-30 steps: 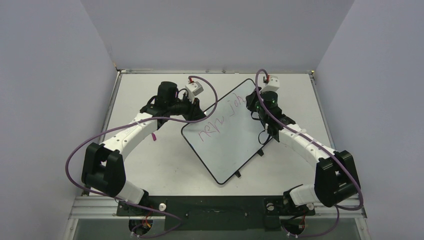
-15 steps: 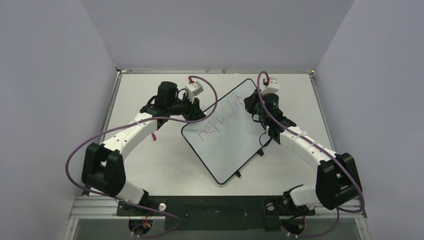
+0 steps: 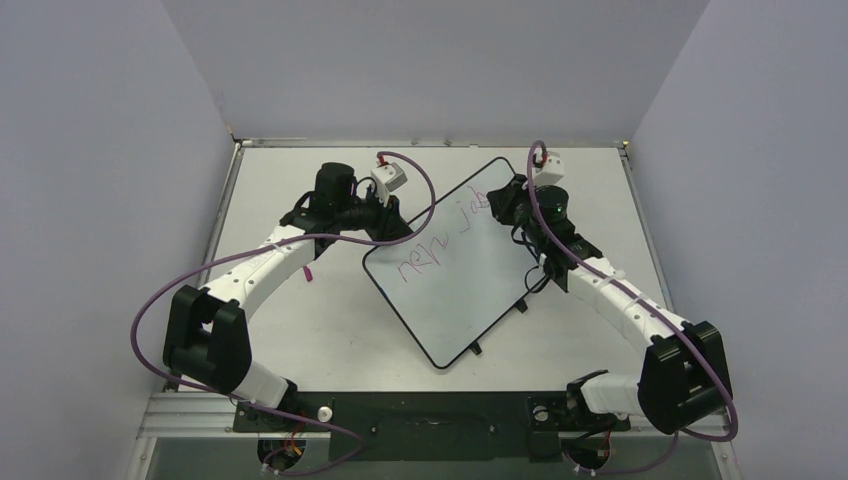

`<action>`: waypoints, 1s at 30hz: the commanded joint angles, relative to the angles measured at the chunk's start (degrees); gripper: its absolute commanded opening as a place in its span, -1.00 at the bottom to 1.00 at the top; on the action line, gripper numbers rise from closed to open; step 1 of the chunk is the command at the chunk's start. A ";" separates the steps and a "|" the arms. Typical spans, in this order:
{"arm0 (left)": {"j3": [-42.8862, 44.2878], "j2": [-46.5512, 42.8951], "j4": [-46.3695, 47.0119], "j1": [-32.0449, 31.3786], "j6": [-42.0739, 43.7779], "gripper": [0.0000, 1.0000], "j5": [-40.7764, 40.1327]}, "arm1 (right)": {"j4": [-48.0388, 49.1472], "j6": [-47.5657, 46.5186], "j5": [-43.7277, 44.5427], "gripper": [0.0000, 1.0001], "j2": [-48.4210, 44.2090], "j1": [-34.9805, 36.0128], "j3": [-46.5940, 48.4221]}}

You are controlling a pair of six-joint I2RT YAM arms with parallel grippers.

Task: Write a sentence on the whiteboard

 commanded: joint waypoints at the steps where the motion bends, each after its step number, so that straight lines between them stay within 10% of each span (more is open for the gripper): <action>1: 0.09 -0.39 2.95 -0.51 4.90 -1.00 0.35 | 3.75 0.63 0.31 -1.00 -2.74 -1.38 1.11; 30: 0.30 0.11 2.67 -0.54 5.00 -1.00 0.18 | 8.97 5.85 -4.46 -1.00 7.01 -7.86 5.92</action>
